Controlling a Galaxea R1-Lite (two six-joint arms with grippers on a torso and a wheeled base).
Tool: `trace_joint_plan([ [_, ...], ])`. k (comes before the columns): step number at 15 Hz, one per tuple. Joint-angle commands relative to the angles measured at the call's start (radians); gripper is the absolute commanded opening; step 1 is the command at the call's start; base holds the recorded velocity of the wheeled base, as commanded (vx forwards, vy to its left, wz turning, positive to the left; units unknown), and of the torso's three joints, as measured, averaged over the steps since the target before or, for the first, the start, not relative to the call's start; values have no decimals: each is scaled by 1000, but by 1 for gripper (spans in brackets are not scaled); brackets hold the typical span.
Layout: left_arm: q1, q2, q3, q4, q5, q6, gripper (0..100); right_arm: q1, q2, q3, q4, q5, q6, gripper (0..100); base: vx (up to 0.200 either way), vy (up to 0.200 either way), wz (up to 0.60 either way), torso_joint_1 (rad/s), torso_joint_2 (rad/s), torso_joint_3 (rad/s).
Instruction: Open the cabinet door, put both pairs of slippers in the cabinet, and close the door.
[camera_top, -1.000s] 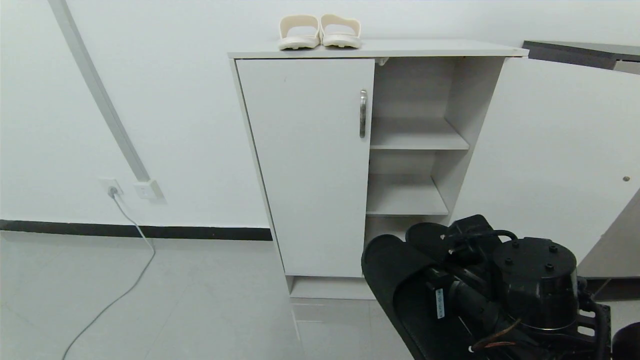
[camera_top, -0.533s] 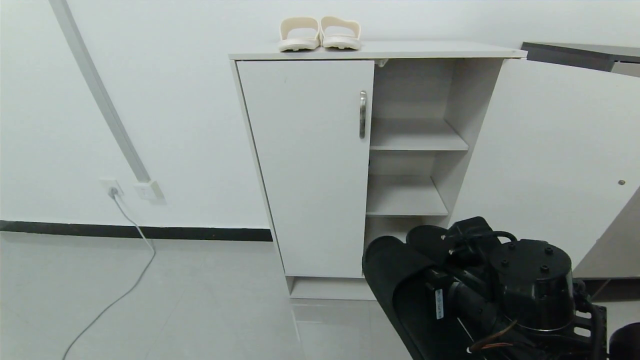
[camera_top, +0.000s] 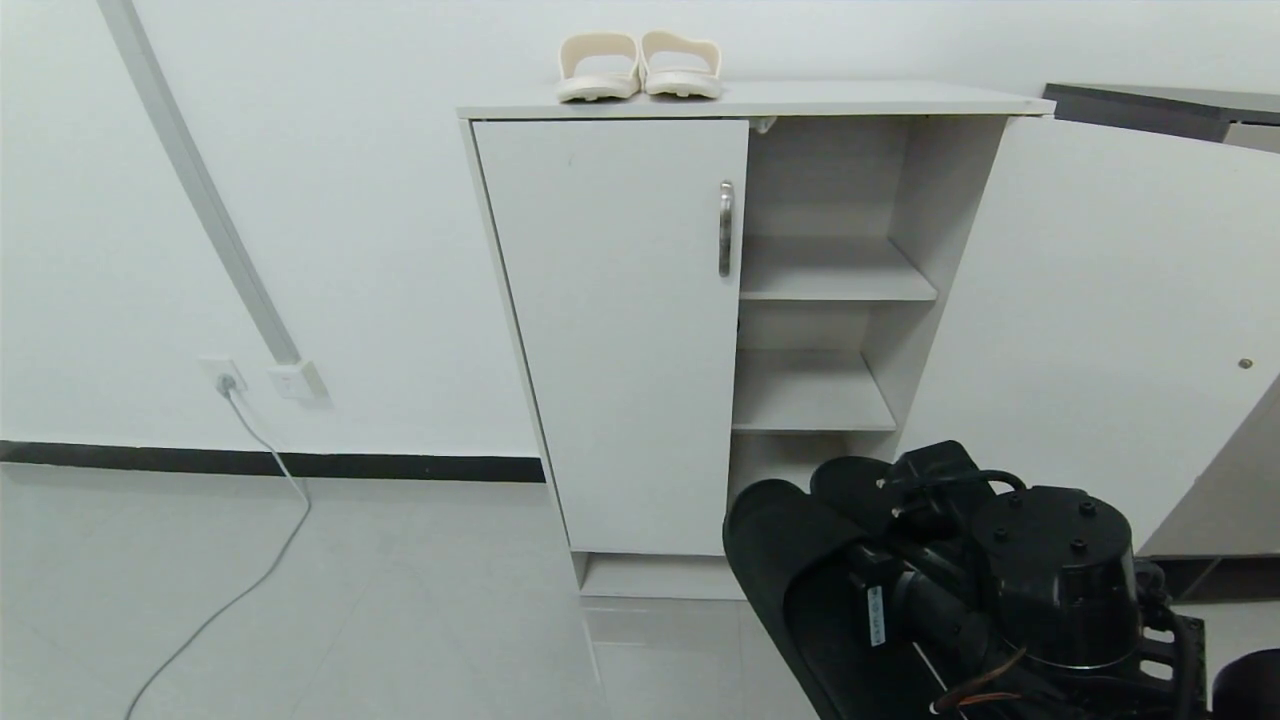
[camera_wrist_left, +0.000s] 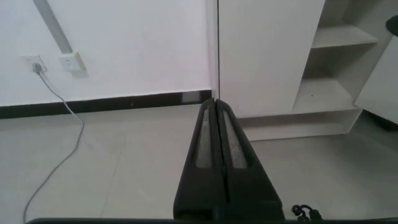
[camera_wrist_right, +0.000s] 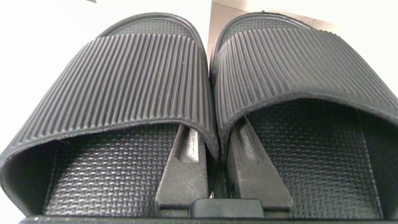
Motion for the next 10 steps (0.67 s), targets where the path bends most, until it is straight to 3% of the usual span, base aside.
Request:
trace_joint_plan([
  [1,0,3,1,1,-19,-49,0,1,10,-12,-1,-1,3,0,0,0,0,0,0,0],
  [8,0,3,1,1,-21,-49,0,-54,283,-321,2,-225,103,0,0,0,0,0,0,0],
  [10,0,3,1,1,-21,-49,0,-59,306,-377,2,-265,108,0,0,-200,0,0,2,2],
])
